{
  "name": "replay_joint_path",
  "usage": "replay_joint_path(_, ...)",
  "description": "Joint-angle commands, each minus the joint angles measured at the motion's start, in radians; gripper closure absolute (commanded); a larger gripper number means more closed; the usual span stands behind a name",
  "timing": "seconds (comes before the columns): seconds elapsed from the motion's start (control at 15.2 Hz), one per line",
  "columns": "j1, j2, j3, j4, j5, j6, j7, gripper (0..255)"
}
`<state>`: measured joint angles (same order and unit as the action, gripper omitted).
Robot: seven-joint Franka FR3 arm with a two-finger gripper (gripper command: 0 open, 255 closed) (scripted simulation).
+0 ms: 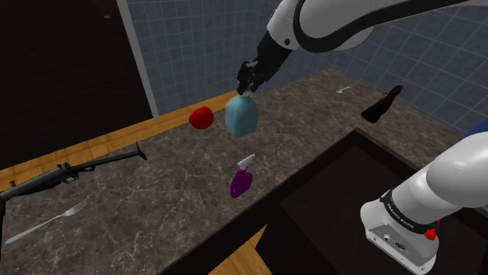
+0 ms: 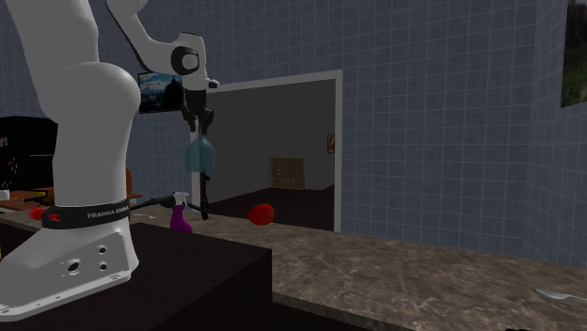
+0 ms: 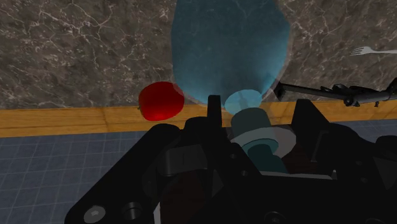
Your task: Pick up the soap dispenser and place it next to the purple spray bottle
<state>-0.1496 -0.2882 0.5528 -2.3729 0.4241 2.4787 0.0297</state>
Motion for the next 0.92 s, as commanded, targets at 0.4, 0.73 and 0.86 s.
replay_joint_path(0.4,-0.026,0.182,0.177,0.148,-0.213,0.060,0.294,255)
replay_joint_path(0.73,-0.029,0.224,0.189,0.112,-0.246,0.132,0.314,255)
replay_joint_path(0.86,-0.030,0.244,0.193,0.099,-0.264,0.160,0.325,255)
